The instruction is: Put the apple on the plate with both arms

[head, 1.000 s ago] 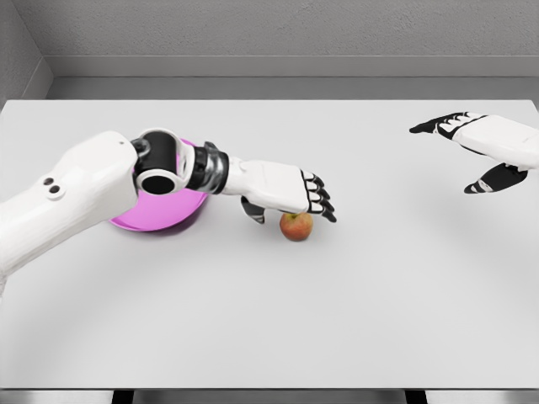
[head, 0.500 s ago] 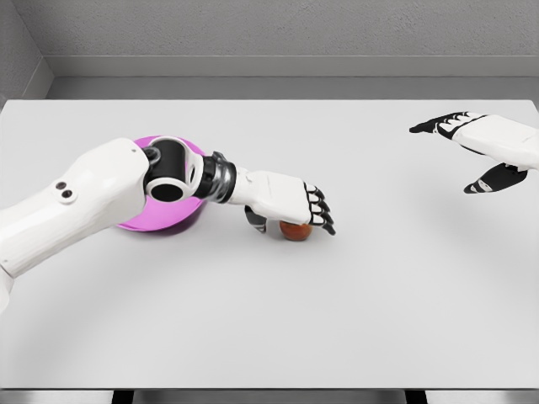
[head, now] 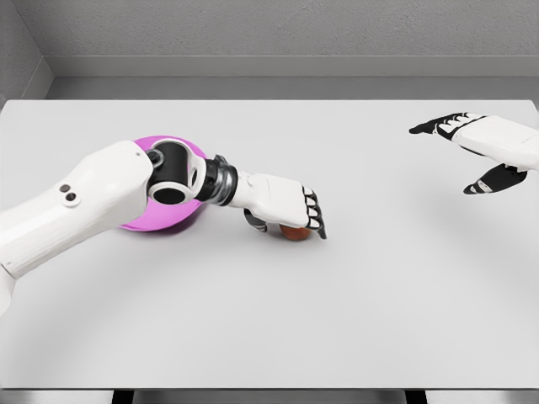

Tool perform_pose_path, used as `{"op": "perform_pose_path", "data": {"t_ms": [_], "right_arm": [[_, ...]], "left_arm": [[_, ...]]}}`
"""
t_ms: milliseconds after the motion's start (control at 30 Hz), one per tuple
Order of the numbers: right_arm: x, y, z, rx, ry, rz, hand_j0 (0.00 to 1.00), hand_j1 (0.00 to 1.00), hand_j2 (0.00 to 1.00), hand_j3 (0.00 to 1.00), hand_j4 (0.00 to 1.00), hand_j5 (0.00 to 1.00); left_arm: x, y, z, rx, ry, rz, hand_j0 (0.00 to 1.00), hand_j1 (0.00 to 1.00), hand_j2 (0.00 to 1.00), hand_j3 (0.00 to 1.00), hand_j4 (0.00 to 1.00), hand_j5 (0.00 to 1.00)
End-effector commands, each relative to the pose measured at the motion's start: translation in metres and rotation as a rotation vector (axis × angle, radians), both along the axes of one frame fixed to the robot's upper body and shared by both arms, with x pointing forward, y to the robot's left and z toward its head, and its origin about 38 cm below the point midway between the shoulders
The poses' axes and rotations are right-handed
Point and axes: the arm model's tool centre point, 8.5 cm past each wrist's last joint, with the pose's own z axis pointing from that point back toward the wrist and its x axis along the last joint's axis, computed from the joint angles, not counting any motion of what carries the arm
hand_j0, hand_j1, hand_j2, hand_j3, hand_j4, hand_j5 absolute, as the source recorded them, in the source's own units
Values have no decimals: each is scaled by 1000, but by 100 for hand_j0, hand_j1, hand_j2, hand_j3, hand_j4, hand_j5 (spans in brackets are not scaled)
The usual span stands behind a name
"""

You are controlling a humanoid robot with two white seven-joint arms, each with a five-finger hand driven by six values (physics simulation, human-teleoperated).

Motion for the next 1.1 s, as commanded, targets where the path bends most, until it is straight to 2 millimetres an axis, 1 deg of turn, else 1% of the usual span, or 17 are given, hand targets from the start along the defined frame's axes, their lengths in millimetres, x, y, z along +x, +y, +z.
{"op": "perform_pose_path", "data": {"t_ms": [0, 67, 133, 333, 367, 467, 500, 533, 667, 733, 767, 800, 867, 900, 967, 1067], "right_arm": [[0, 0, 0, 2, 0, 0, 100, 100, 100, 100, 100, 100], [0, 0, 1, 2, -1, -1, 100, 100, 100, 100, 100, 100], [0, 0, 0, 2, 0, 0, 100, 100, 100, 100, 100, 100], [0, 0, 0, 2, 1, -1, 100, 100, 100, 100, 100, 100], [0, 0, 1, 2, -1, -1, 100, 100, 100, 100, 100, 100], [0, 0, 0, 2, 0, 0, 100, 100, 100, 100, 100, 100], [0, 0, 0, 2, 0, 0, 100, 100, 100, 100, 100, 100], [0, -1, 1, 2, 0, -2, 100, 100, 100, 100, 100, 100], [0, 0, 0, 2, 1, -1, 100, 100, 100, 100, 100, 100], [0, 0, 0, 2, 0, 0, 100, 100, 100, 100, 100, 100], [0, 0, 0, 2, 0, 0, 100, 100, 100, 100, 100, 100], [0, 0, 0, 2, 0, 0, 100, 100, 100, 100, 100, 100], [0, 0, 0, 2, 1, -1, 100, 100, 100, 100, 100, 100], [0, 0, 0, 2, 1, -1, 100, 100, 100, 100, 100, 100], [0, 0, 1, 2, -1, -1, 100, 100, 100, 100, 100, 100], [0, 0, 1, 2, -1, -1, 100, 100, 100, 100, 100, 100]], "left_arm": [[1, 1, -1, 17, -19, -2, 85, 85, 85, 85, 85, 85], [3, 2, 0, 56, -31, -1, 85, 85, 85, 85, 85, 85], [3, -1, 2, 63, -41, -9, 84, 84, 84, 84, 84, 84], [0, -7, 2, 62, -45, -24, 75, 75, 75, 75, 75, 75], [0, -7, 2, 62, -45, -24, 73, 73, 73, 73, 73, 73], [0, -7, 3, 61, -46, -25, 60, 60, 60, 60, 60, 60], [0, -7, 2, 61, -44, -25, 58, 58, 58, 58, 58, 58], [0, -7, 3, 59, -43, -24, 54, 54, 54, 54, 54, 54], [0, -6, 2, 57, -38, -23, 49, 49, 49, 49, 49, 49], [0, -6, 2, 57, -38, -23, 39, 39, 39, 39, 39, 39], [-1, -6, 2, 57, -37, -22, 37, 37, 37, 37, 37, 37], [-1, -6, 2, 57, -37, -22, 33, 33, 33, 33, 33, 33], [0, -6, 2, 56, -37, -22, 31, 31, 31, 31, 31, 31], [0, -6, 2, 58, -37, -21, 27, 27, 27, 27, 27, 27], [-1, -6, 1, 57, -36, -22, 23, 23, 23, 23, 23, 23], [-1, -4, 0, 76, -29, -18, 14, 14, 14, 14, 14, 14]]}}
